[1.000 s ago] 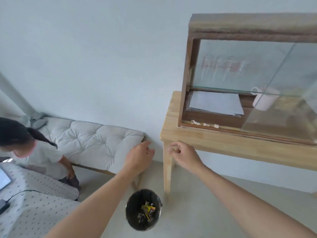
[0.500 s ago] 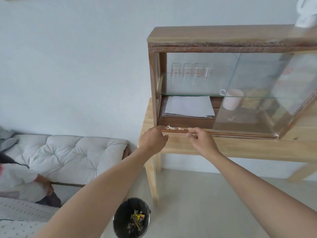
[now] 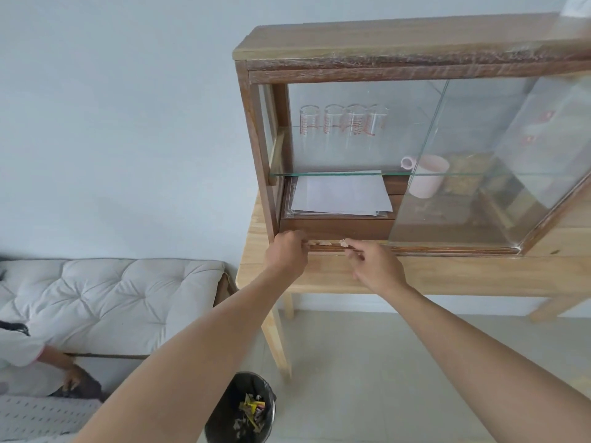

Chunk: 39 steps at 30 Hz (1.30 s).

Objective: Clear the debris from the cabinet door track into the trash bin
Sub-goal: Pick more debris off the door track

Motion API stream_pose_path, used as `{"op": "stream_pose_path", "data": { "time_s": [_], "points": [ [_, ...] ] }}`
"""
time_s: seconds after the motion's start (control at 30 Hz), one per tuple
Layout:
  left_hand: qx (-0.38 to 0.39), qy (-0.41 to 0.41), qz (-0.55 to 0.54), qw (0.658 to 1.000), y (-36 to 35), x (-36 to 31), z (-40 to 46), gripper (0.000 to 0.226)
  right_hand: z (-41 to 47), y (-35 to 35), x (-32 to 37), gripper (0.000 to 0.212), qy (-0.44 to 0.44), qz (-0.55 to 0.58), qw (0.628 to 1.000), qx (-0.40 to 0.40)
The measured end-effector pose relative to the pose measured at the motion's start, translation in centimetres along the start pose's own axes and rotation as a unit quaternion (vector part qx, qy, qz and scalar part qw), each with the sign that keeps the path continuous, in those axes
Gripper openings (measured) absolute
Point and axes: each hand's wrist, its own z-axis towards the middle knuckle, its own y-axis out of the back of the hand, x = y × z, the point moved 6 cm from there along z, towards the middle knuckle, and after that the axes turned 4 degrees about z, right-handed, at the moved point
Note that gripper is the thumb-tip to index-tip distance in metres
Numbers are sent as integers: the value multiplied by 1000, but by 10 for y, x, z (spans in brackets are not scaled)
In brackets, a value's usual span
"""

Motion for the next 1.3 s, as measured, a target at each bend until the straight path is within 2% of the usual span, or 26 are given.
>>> {"op": "stream_pose_path", "data": {
  "time_s": [0.33,0.47,0.53,0.73,0.93,1.17,1.3],
  "points": [
    [-15,-64,-36,997,9,-15,0,11,14,-2,6,12,-13,17,1000,-20],
    [10,-101,3,995,3,-30,1,24,14,1,-1,11,-23,36,998,-37],
    [36,-96,21,994,-5,-33,4,31,15,5,-3,9,-26,28,998,-42],
    [41,-74,35,996,-10,-35,11,27,15,10,-6,10,-32,43,998,-39],
    [97,-28,36,994,-11,-42,19,25,-5,10,-18,7,-36,115,992,-29],
    [46,-33,-30,998,-8,-27,0,10,-37,11,-24,10,-11,118,993,-11],
    [24,-50,-88,995,1,-6,-28,4,-50,-7,-21,6,-2,110,993,42]
  ]
}}
